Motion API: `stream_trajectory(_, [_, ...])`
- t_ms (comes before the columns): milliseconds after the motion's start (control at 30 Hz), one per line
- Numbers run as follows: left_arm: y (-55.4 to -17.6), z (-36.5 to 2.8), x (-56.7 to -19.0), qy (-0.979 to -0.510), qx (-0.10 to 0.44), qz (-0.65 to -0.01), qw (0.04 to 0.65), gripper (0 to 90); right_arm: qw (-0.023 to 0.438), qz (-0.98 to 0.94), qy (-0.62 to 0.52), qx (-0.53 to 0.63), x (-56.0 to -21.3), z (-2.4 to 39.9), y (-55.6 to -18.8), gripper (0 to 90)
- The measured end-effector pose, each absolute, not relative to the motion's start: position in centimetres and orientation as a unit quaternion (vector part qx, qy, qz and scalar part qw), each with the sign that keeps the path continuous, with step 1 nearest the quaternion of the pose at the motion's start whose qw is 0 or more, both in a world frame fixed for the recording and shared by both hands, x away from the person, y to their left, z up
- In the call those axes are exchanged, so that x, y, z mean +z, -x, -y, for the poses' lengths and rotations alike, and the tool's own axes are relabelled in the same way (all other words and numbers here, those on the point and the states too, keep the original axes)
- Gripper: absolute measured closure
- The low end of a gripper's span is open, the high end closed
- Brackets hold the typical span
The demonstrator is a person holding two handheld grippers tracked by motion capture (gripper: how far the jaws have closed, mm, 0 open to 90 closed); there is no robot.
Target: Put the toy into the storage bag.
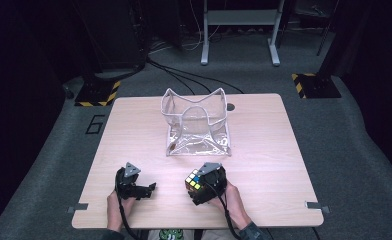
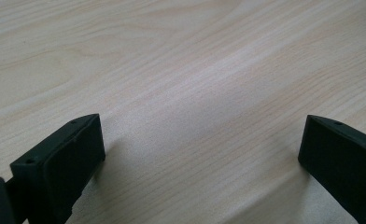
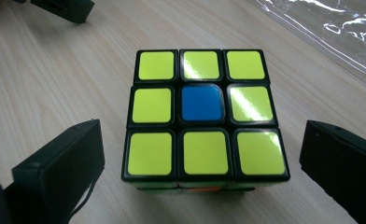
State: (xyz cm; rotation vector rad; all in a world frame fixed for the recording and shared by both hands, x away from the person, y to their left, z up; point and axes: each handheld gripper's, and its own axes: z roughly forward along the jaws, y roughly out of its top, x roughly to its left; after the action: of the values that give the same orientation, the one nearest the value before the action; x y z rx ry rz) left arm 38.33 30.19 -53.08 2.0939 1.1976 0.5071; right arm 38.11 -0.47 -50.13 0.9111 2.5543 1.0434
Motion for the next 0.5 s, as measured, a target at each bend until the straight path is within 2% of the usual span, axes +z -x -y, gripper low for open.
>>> stream_trajectory(267, [-38.33,-30.21,-53.07,-0.802,0.194,-0.457,0.331,0.4,0.119,-0.879,-0.312,0.342,-50.66,-0.28,-38.41,1.4])
stream_trajectory(300, [-38.33,-30.18,-53.08,-0.801,0.195,-0.458,0.332,0.4,0.12,-0.879,-0.309,0.343,-50.84,-0.24,-38.43,10.7])
stream_trajectory(333, [-38.33,-30.18,-53.08,-0.801,0.195,-0.458,0.332,0.4,0.12,-0.879,-0.309,0.343,-50.84,-0.24,-38.43,10.7])
stream_trajectory(433, [-38.33,-30.19,-53.07,-0.801,0.194,-0.458,0.332,0.4,0.118,-0.878,-0.311,0.345,-50.85,0.05,-38.5,28.2])
stream_trajectory(500, [-38.33,-30.19,-53.08,-0.801,0.194,-0.458,0.332,0.4,0.116,-0.876,-0.313,0.349,-50.86,0.26,-38.43,32.2])
